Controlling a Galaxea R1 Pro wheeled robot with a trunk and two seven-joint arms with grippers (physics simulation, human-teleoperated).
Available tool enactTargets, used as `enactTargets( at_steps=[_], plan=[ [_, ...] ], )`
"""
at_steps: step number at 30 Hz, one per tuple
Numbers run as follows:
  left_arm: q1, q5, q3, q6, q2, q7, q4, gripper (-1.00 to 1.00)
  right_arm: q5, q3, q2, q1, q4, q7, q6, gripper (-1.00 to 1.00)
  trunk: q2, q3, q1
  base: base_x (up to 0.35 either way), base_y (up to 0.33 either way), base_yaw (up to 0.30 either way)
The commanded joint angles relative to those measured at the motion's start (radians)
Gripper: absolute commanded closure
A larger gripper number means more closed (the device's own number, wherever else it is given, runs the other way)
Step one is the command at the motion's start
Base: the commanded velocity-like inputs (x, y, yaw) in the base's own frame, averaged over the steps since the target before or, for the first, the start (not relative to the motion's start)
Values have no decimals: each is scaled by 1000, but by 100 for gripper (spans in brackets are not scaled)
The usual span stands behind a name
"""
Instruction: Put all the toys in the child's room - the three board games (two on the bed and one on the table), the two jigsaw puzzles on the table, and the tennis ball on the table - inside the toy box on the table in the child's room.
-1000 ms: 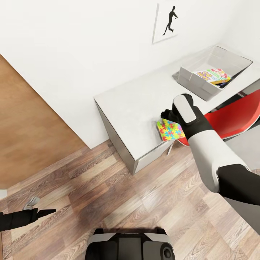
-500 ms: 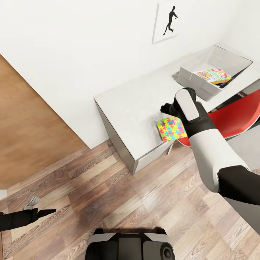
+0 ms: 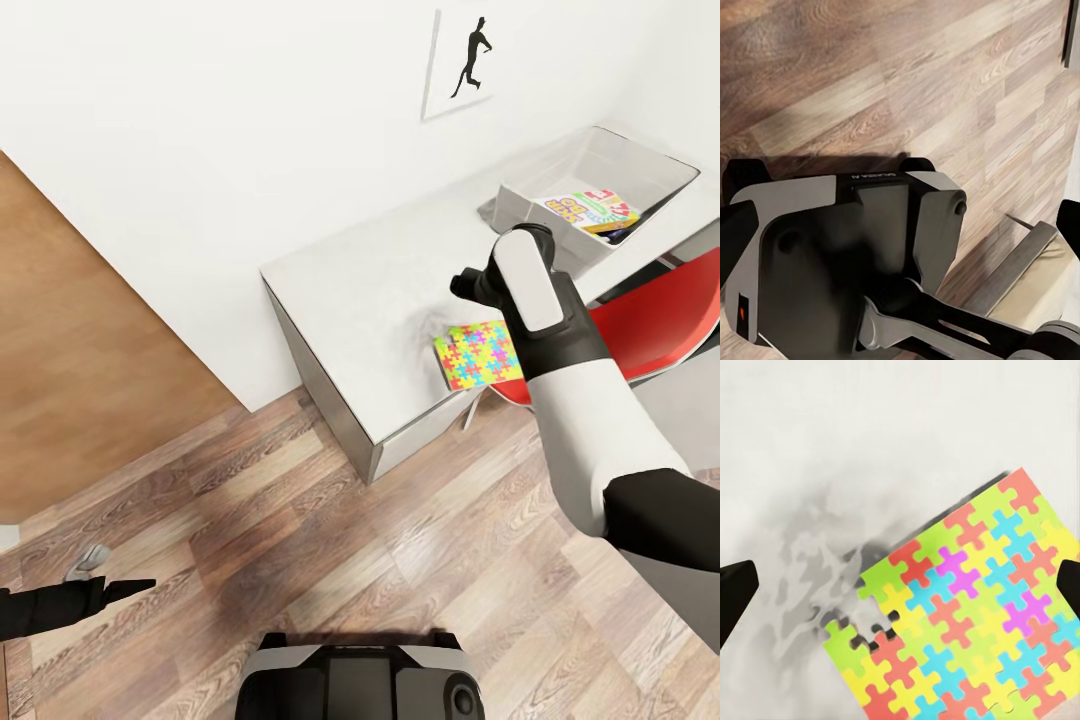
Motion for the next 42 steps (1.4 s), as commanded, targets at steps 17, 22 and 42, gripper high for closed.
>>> enactTargets(
  at_steps=[17, 22, 42],
  plan=[
    [-1, -9, 8, 14, -1, -11, -8, -100, -12, 5, 0, 3, -46, -40, 6, -100, -2, -2, 1, 0, 0, -14],
    [-1, -7, 14, 23, 0, -12, -14, -100, -12, 1, 1, 3, -44, -40, 6, -100, -2, -5, 1, 0, 0, -94],
    [-1, -1, 18, 29, 1, -13, -16, -100, -11, 7, 11, 5, -41, -41, 4, -100, -2, -14, 1, 0, 0, -97]
  ],
)
